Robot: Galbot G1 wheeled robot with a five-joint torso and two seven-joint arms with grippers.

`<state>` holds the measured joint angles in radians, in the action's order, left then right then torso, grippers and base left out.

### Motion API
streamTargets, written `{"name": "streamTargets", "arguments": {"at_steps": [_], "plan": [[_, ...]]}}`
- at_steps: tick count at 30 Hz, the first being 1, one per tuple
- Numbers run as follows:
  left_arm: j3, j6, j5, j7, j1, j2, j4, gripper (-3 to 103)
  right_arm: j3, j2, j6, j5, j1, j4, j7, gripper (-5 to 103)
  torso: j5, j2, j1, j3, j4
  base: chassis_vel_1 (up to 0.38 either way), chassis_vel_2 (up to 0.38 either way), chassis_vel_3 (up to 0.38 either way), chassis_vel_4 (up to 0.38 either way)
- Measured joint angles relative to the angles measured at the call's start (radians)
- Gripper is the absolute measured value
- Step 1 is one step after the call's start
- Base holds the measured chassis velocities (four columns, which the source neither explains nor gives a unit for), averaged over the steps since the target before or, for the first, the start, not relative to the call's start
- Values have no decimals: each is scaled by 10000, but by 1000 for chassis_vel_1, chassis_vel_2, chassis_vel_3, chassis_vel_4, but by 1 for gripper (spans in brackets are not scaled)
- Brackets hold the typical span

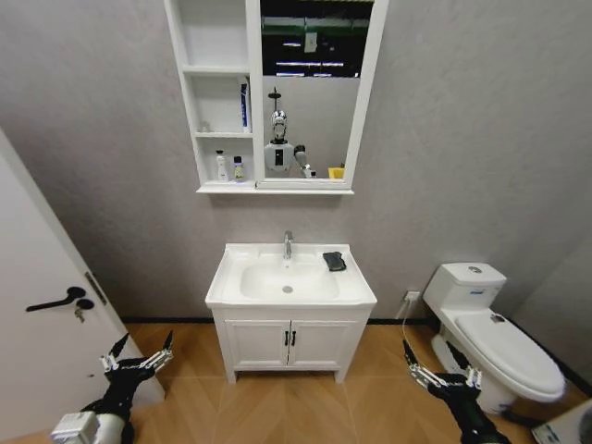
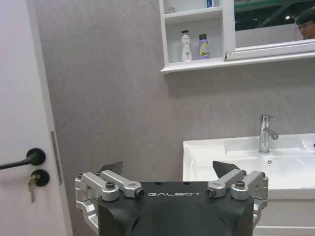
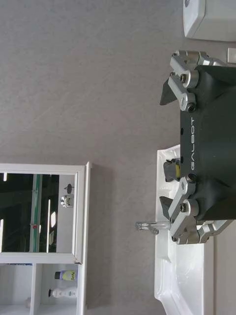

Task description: Move facial cleanser and shampoo from washbasin to cabinet, then wipe washbasin with towel.

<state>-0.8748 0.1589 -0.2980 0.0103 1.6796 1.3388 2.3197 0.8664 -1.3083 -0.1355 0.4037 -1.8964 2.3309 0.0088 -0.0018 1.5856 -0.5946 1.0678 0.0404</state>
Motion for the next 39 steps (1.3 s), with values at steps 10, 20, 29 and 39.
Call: {"name": "streamTargets", "arguments": {"at_steps": [10, 20, 29, 39], "plan": [[1, 0, 0, -6, -1, 1, 1, 100, 1, 0, 0, 0, 2, 1, 0, 100, 5, -1, 1, 0, 1, 346, -363, -346, 347], [0, -1, 0, -5, 3, 1, 2, 100, 0, 0, -1, 0, -3, 3, -2, 100, 9, 6, 12, -4, -5, 323, -328, -319, 324], [2, -1, 0, -5, -3, 1, 2, 100, 0, 0, -1, 0, 5, 1, -1, 100, 20, -7, -10, 6, -7, -4, -27, -48, 47], [1, -1, 0, -5, 0, 1, 2, 100, 1, 1, -1, 0, 3, 1, -1, 100, 17, -3, 1, 1, -2, -30, 39, 34, -32]]}}
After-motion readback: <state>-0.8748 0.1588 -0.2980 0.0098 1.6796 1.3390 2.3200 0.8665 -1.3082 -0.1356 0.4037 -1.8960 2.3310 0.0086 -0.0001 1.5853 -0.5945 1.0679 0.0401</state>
